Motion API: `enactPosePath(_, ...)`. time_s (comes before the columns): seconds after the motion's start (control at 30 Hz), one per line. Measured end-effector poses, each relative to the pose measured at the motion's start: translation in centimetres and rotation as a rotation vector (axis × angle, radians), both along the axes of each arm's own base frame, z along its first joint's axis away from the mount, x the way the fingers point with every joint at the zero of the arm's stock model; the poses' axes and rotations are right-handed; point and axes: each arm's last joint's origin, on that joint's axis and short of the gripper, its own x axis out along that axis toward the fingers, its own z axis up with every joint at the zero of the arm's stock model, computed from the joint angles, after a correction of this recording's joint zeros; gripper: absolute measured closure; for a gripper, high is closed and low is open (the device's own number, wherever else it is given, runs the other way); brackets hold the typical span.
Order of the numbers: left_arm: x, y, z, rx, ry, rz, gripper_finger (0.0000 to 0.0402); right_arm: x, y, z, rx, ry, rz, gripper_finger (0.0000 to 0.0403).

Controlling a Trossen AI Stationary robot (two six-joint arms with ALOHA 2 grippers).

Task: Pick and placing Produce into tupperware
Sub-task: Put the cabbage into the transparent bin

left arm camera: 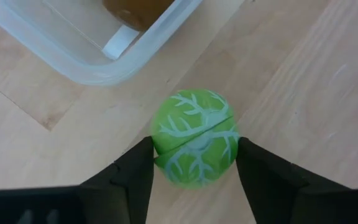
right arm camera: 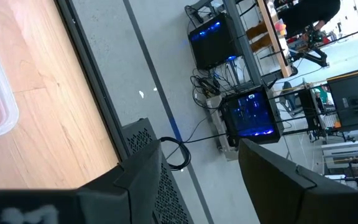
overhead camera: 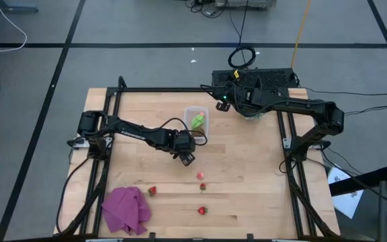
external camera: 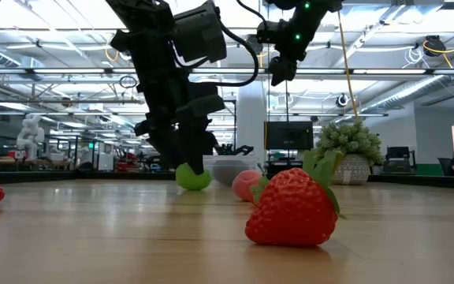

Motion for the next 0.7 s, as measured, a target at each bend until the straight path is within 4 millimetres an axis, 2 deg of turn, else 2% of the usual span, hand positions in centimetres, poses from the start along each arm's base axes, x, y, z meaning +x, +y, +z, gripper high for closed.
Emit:
enactPosePath(0.33,0.0,0.0,0.0,-0.007,-0.001,0.007,0.0191,0.0,0.0,0.0,0.000,0.000,0.000,0.0200)
enactPosePath(0.5,0.0,-0.5,0.0,-0.011,-0.001,-0.001,0.0201,0.0,0.0,0.0,0.000,0.000,0.000,0.0200)
enactPosePath(0.7,-0.1,-1.2,0.0,-0.018,-0.001,-0.004,0.0194,0.0,0.0,0.0,0.000,0.000,0.000,0.0200)
